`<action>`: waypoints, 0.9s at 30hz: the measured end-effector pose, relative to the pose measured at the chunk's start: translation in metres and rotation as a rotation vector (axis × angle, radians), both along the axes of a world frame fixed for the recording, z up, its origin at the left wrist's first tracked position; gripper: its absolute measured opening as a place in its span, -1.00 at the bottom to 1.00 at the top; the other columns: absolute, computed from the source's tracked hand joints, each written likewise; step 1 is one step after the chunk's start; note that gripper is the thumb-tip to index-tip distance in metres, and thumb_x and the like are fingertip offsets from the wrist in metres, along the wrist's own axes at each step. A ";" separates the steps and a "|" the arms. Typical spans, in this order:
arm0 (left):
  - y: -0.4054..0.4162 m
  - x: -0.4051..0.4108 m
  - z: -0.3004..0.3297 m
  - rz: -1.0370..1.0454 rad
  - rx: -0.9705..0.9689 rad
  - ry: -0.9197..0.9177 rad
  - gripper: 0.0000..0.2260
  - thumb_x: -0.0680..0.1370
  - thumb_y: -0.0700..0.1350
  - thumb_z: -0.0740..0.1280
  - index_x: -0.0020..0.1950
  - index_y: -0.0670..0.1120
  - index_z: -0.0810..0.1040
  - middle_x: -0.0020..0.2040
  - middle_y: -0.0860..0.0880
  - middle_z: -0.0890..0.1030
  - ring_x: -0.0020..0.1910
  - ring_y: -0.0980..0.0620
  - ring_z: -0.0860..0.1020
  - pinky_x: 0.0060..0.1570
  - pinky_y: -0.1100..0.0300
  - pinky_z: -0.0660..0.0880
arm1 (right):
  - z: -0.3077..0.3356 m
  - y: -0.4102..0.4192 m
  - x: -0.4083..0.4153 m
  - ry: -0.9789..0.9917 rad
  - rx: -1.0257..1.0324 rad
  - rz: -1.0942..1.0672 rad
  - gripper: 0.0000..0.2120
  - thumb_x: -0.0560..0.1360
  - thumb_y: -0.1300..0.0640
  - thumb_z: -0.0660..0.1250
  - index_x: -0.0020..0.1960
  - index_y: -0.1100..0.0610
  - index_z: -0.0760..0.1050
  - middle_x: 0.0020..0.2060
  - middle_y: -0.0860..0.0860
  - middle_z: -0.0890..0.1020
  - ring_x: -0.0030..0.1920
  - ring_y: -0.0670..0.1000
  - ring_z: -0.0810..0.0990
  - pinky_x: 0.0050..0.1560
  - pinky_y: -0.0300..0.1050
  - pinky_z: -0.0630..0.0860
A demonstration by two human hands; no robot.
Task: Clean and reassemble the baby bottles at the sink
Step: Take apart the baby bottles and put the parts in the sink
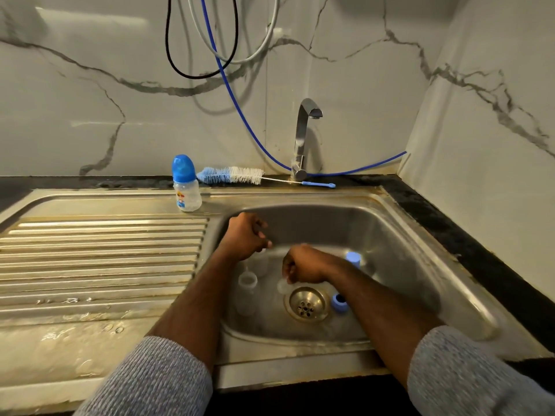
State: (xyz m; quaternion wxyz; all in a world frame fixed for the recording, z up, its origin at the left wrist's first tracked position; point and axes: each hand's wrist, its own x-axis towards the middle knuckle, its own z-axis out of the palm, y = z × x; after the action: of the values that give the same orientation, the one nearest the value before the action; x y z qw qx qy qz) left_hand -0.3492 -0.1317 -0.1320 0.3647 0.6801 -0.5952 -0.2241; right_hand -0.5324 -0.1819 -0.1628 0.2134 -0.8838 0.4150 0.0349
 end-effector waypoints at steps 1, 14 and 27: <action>0.000 0.000 0.000 0.004 -0.001 -0.002 -0.66 0.37 -0.31 0.60 0.09 -0.24 0.61 -0.20 -0.17 0.71 -0.25 -0.11 0.71 -0.14 0.06 0.67 | -0.006 0.001 0.002 0.038 0.007 0.011 -0.88 0.46 0.20 0.50 -0.01 0.09 0.68 -0.05 0.03 0.70 -0.03 0.00 0.67 0.02 -0.10 0.60; -0.008 0.005 -0.003 0.015 -0.047 0.033 -0.73 0.39 -0.27 0.60 0.03 -0.25 0.65 -0.13 -0.18 0.70 -0.20 -0.08 0.71 -0.26 0.24 0.65 | -0.036 0.013 0.015 0.069 0.054 0.097 -0.82 0.47 0.21 0.49 0.07 0.11 0.67 0.02 0.05 0.69 0.04 0.02 0.66 0.12 -0.03 0.61; -0.002 0.016 0.011 0.066 -0.225 0.012 -0.91 0.49 -0.08 0.52 -0.08 -0.06 0.67 -0.21 0.07 0.66 -0.20 0.19 0.62 -0.30 0.48 0.48 | -0.008 0.009 0.011 -0.229 -0.145 -0.080 -0.83 0.49 0.24 0.40 0.02 0.04 0.67 -0.13 -0.03 0.70 -0.13 -0.08 0.67 -0.01 -0.08 0.63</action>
State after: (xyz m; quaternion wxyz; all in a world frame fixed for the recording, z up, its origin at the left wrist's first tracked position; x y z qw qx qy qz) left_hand -0.3336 -0.1334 -0.1212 0.4493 0.6527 -0.5918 -0.1477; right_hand -0.5211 -0.1731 -0.1712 0.1964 -0.8776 0.4244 -0.1050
